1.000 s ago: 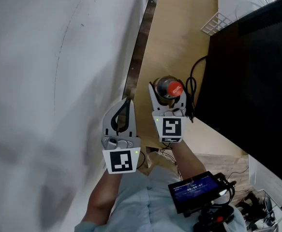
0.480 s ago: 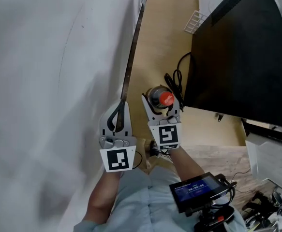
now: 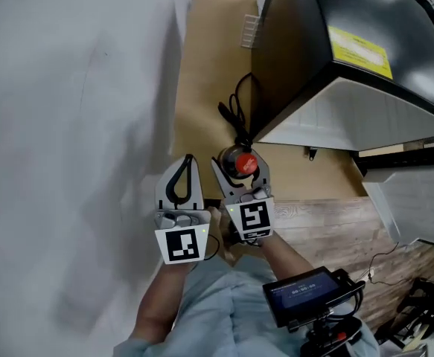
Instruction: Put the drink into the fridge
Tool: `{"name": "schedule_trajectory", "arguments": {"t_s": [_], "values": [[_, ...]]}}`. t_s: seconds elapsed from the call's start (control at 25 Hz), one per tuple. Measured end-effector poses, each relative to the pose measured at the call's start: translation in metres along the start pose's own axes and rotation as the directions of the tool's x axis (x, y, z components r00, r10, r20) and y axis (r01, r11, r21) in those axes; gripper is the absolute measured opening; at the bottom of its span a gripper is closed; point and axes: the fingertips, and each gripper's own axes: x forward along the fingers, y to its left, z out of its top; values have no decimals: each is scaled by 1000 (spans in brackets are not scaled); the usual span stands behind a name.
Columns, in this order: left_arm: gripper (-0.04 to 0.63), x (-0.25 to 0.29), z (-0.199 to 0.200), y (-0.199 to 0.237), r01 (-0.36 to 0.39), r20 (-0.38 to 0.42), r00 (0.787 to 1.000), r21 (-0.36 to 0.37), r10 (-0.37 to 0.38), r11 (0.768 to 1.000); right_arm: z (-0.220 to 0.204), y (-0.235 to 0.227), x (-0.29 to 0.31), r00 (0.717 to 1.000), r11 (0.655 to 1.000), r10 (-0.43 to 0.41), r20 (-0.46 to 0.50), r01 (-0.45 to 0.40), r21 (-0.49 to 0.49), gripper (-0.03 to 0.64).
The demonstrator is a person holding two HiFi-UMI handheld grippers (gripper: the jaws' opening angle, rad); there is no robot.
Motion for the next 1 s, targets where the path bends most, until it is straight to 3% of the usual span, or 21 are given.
{"name": "schedule_trajectory", "arguments": {"t_s": [0.4,0.64,0.8,1.0], "values": [[8,8,36,-143,198,82,977,20,-199,980,-11,-90,-125,982,982,-188,-17,188,3,267],[9,10,51,-221,252,98,963,10,-252,968,-25,-143,-189,967,968,-250,-47,250,-6,267],[9,15,54,-243,263,88,961,-11,-261,965,-23,-163,-205,963,964,-266,-44,266,-12,267],[8,39,60,-246,276,95,956,21,-277,961,-16,-177,-193,962,962,-273,-29,273,2,267]]}}
